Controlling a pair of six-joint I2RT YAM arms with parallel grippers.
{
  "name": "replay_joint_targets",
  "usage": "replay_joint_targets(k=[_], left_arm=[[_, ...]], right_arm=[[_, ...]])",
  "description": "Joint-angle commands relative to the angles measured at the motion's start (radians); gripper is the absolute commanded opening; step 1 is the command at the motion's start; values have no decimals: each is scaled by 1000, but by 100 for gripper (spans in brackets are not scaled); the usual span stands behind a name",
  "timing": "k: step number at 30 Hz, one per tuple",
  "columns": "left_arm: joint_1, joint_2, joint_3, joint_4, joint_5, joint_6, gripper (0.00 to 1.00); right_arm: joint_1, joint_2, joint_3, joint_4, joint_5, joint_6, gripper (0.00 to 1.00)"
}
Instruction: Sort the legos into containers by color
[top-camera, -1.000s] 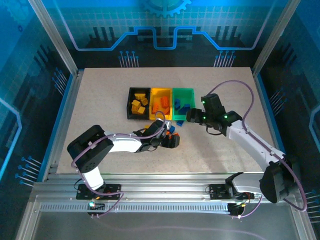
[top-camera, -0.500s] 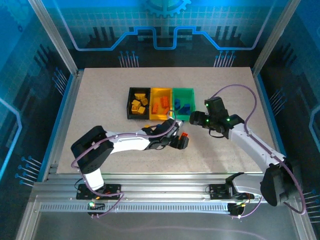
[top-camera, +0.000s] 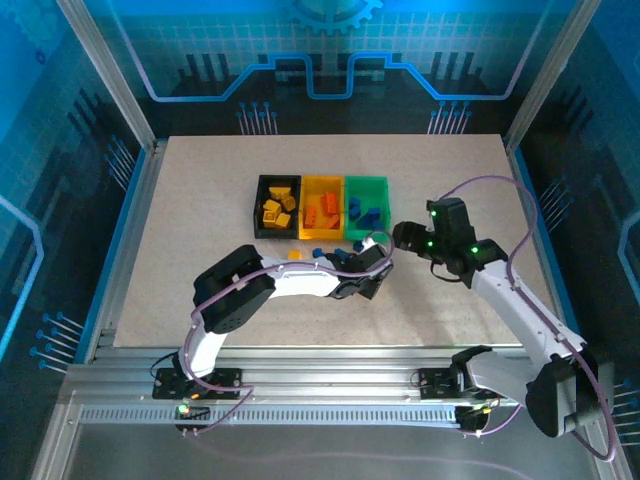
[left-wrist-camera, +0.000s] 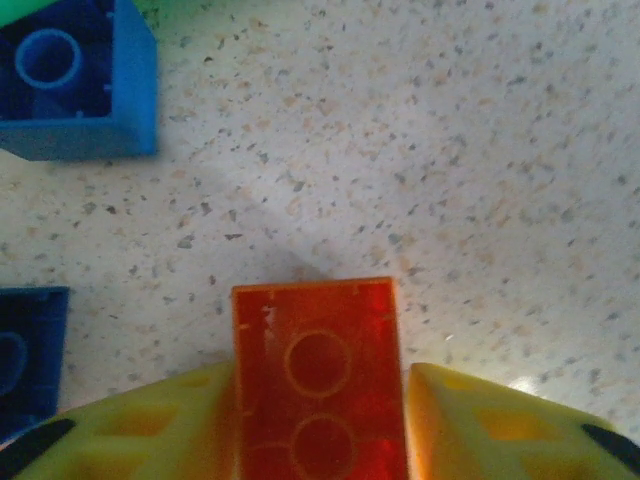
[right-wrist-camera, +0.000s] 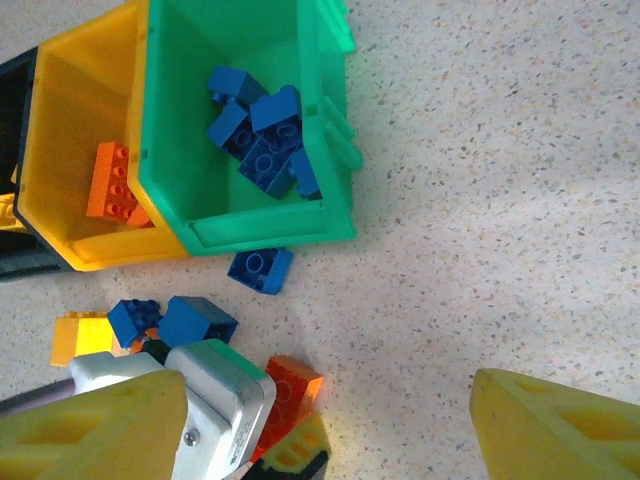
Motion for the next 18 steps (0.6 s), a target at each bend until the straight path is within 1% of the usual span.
replay_joint_targets(k=[1, 4, 6, 10, 12, 15, 18], left_arm=[[-9, -11, -17, -24, -39, 8, 39], [-11, -94, -86, 14, -11, -19, 31], [-3, -167, -141, 44, -6, -45, 29], [64, -323, -212, 64, -18, -90, 27], [115, -365, -207, 62, -44, -90, 29], [207, -342, -132, 27, -53, -90, 30], [283, -249, -17, -19, -68, -90, 31]], right_arm=[[-15, -17, -11, -13, -21, 3, 76], [-15, -8, -12, -4, -24, 9, 76], [-15, -1, -12, 2, -26, 13, 76], [-15, 10, -19, 16, -27, 20, 76], [-15, 14, -20, 21, -30, 22, 76], [-14, 20, -31, 27, -28, 29, 76], [-15, 26, -37, 25, -33, 36, 76]])
